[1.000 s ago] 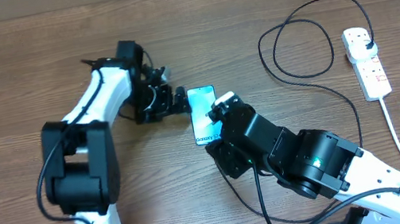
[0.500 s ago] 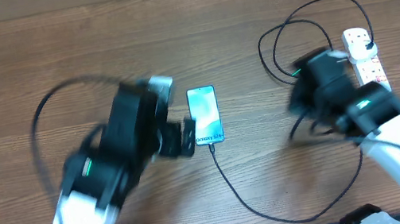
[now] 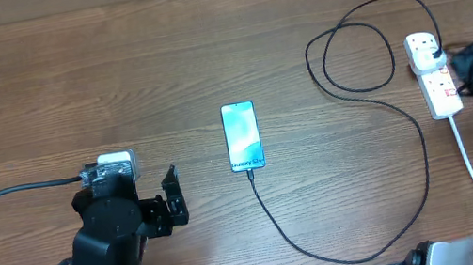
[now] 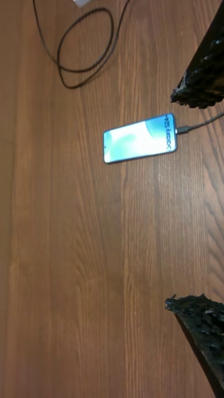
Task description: Plug charger to phone and switch on socket
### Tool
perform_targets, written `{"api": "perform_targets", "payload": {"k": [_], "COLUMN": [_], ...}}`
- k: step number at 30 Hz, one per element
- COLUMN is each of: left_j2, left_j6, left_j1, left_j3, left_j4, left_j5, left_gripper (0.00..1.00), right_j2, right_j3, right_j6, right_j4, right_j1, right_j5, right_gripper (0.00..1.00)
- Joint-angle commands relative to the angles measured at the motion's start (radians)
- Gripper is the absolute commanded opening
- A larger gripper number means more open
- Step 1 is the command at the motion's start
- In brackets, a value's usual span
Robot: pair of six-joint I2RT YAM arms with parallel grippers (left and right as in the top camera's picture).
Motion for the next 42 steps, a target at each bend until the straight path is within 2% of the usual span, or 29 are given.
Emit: {"api": "perform_targets", "payload": {"k": [1, 5, 9, 17, 33, 42], "left_j2": [0.008, 0.010, 0.010, 0.010, -0.068, -0.116], "left_j6": [-0.017, -0.017, -0.017, -0.017, -0.017, -0.017], "left_j1": [-0.005, -0.005, -0.005, 0.004, 0.233, 0.242], "left_j3": [-0.008, -0.008, -0.008, -0.008, -0.008, -0.008], "left_j4": [-0.002, -0.002, -0.002, -0.002, -0.002, -0.002], "left_j5": [-0.033, -0.033, -0.033, -0.033, -0.033, -0.032], "left_gripper": [1.00, 1.00, 0.99, 1.00, 1.00, 1.00], "right_j2": [0.151, 0.363, 0.473, 0.532, 0.598, 0.599], "right_j3": [0.165, 0.391, 0.492, 0.502, 0.502, 0.504], "right_j6": [-0.070, -0.143, -0.201, -0.201, -0.217, -0.217], "right_j4": [-0.055, -0.169, -0.228, -0.200, -0.176, -0.161], "right_j1": [-0.033, -0.039, -0.039, -0.041, -0.041, -0.040], "right_j5": [-0.033, -0.037, -0.035, -0.032, -0.037, -0.071], "right_gripper": [0.08, 0.08, 0.08, 0.08, 0.07, 0.07]}}
